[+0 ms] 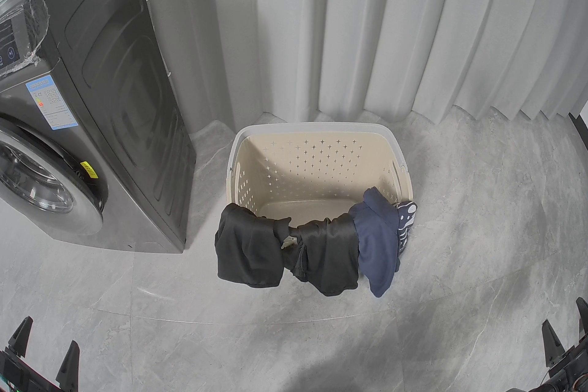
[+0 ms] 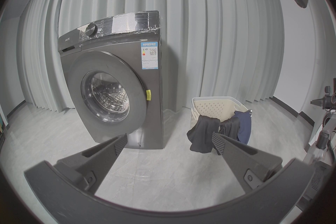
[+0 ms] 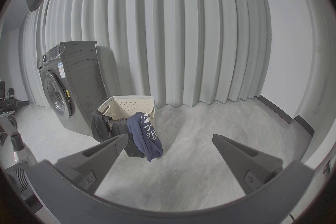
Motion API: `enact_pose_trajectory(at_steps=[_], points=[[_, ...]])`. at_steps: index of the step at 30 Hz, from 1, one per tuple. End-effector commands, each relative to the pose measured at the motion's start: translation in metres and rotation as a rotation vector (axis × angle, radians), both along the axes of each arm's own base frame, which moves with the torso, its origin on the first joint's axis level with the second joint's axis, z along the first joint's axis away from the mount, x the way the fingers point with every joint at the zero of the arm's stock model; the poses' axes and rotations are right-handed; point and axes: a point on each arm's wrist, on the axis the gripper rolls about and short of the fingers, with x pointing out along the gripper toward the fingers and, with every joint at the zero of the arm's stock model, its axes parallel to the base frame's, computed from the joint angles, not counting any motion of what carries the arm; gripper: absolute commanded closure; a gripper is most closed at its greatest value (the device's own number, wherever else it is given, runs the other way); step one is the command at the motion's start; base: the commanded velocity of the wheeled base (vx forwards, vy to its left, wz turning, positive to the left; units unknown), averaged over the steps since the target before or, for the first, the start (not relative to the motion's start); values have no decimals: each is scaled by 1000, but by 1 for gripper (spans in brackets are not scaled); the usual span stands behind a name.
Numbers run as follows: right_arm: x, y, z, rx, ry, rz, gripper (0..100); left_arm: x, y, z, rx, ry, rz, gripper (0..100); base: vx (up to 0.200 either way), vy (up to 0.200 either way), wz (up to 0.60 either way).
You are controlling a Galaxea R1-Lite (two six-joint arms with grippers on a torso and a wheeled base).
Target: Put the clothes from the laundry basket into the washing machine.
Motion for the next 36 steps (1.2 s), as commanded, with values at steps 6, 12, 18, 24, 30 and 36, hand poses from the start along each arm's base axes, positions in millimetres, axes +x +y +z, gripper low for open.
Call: enact_pose_trajectory(at_steps=[6, 12, 18, 24, 30, 36], points=[[1, 0, -5, 0, 13, 0, 0, 0, 0, -5, 1, 6, 0, 0, 200, 0, 0], [1, 0, -5, 0, 13, 0, 0, 0, 0, -5, 1, 4, 0, 0, 0, 0, 0], [1, 0, -5, 0, 13, 0, 0, 0, 0, -5, -1, 6, 2, 0, 0, 0, 0], [1, 0, -5, 0, 13, 0, 0, 0, 0, -5, 1, 6, 0, 0, 0, -200, 0], [1, 0, -5, 0, 13, 0, 0, 0, 0, -5, 2, 6, 0, 0, 0, 0, 0], [1, 0, -5, 0, 13, 0, 0, 0, 0, -5, -1, 6, 0, 0, 0, 0, 0]])
